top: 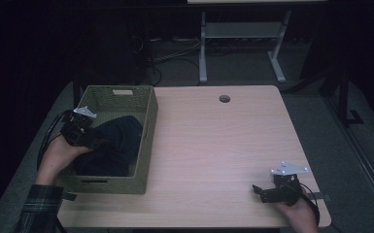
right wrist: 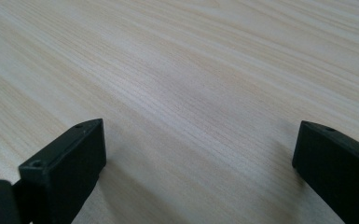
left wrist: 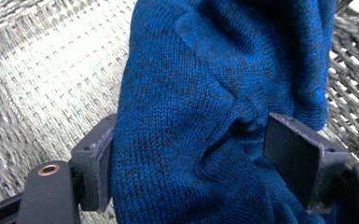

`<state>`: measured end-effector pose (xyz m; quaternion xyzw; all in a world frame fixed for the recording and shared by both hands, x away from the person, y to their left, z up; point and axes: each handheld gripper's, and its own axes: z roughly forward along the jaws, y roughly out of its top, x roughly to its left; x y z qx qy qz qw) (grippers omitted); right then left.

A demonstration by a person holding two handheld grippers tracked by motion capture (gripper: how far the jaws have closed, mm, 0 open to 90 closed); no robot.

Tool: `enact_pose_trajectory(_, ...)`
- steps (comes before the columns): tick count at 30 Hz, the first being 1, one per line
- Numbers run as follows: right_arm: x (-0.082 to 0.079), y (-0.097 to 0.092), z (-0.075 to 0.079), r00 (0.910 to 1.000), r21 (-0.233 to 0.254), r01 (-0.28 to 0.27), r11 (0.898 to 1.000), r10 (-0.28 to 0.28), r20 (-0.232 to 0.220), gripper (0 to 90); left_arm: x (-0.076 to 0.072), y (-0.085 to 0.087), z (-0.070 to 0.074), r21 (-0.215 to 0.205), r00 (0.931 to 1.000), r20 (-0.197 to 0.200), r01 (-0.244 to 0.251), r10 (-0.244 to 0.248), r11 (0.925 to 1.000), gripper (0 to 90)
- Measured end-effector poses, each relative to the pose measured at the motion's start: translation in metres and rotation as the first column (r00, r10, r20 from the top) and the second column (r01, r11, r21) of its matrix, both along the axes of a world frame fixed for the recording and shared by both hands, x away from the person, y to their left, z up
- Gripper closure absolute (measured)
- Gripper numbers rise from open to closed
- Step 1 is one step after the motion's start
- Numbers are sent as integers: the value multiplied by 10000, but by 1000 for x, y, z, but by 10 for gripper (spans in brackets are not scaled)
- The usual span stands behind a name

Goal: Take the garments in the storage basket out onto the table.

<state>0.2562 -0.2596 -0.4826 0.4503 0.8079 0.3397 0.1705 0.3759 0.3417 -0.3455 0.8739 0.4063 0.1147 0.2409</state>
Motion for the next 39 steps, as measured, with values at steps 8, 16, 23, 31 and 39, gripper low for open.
enact_pose_trajectory(8,0,0,0,10000,2,0,10000,0,5,24,-1,0,-4,87,9994,-312,143,-141,9999,309)
enact_pose_trajectory(16,0,0,0,10000,-1,2,10000,-2,-2,24,-1,-1,-8,140,9968,-724,347,-336,9993,470)
enact_pose_trajectory(23,0,0,0,10000,1,1,10000,-1,5,24,-1,-2,-12,104,9926,-1063,593,-579,9982,707)
enact_pose_trajectory(31,0,0,0,10000,0,1,10000,-1,5,24,-1,1,-8,-140,9932,-1069,453,-466,9989,795)
enact_pose_trajectory(39,0,0,0,10000,-2,0,10000,0,0,24,-2,5,6,-468,9948,-936,353,-396,9983,800)
